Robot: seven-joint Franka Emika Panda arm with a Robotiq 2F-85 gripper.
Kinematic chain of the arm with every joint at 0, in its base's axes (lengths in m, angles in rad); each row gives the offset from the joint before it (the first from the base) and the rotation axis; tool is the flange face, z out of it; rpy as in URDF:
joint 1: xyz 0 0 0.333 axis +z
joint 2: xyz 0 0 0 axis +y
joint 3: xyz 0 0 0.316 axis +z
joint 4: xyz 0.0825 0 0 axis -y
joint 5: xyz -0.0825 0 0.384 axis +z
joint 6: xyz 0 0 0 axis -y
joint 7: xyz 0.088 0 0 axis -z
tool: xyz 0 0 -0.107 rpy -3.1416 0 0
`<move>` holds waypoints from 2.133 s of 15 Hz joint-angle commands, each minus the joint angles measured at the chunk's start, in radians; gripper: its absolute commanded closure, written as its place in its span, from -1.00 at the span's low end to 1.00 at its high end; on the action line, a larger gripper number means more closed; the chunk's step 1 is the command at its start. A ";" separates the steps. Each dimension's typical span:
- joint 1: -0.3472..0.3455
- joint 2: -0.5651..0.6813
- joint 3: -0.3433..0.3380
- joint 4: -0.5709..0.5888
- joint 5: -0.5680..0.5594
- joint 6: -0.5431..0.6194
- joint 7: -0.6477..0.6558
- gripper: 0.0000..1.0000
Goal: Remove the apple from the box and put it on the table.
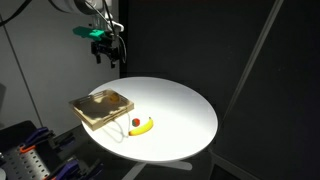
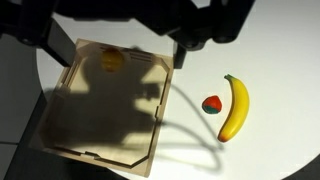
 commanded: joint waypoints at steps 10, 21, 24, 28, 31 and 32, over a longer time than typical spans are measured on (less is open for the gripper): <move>0.044 0.197 0.038 0.110 -0.012 0.105 0.053 -1.00; 0.089 0.373 0.025 0.204 -0.087 0.202 0.114 -1.00; 0.098 0.392 0.020 0.215 -0.114 0.221 0.135 -1.00; 0.087 0.386 0.031 0.193 -0.086 0.220 0.099 -1.00; 0.087 0.387 0.031 0.192 -0.086 0.220 0.099 -1.00; 0.087 0.387 0.031 0.192 -0.086 0.220 0.099 -1.00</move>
